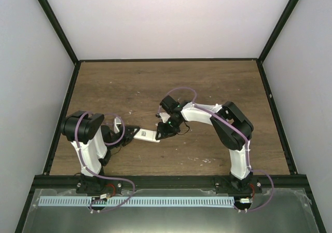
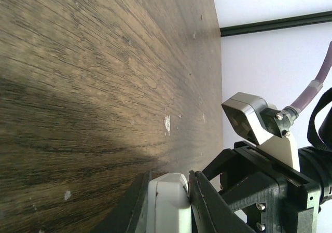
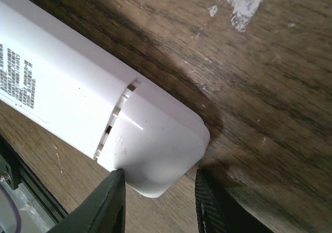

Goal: Load the batteries into the remote control

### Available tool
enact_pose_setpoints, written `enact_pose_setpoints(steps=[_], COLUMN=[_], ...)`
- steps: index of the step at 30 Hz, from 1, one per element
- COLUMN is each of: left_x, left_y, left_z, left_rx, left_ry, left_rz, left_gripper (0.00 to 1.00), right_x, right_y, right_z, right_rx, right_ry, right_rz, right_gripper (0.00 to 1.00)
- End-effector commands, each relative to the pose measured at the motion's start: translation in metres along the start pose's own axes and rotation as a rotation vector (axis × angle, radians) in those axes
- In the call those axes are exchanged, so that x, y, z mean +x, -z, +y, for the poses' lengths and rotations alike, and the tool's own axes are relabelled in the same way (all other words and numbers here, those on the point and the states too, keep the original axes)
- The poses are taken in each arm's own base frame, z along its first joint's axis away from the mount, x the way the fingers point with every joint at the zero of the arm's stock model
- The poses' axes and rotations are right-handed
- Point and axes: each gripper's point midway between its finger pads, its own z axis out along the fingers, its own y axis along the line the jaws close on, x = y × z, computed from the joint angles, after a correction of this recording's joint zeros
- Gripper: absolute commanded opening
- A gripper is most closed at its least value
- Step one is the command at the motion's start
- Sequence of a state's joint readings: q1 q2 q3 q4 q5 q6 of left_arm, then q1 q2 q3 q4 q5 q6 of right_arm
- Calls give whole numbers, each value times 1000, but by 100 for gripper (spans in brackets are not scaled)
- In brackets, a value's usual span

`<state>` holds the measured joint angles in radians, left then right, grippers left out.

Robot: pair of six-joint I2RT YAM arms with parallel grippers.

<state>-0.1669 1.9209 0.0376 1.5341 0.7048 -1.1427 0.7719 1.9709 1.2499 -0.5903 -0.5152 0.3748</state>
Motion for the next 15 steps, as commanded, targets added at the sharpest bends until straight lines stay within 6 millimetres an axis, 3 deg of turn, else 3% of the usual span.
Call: enact_pose_setpoints(steps=[1,5,9,15], left_x=[3,2,2,2], left_y=[3,2,2,1], left_z=[-11,-11,-12,-15], left_rx=[42,42,43,55], left_ry=[-79,-78,-77,-83], left_rz=[-1,-2,-2,6], left_gripper=[6,6,6,6], right_x=[0,-9,-11,-11], right_y=[-27,-29,-32,-41], right_z=[-58,-52,-51,-50], right_rx=[216,190,185,154], right_ry=[-28,-14,-10,-5], right_rz=[3,-6,3,11], right_gripper=[30,24,11,10])
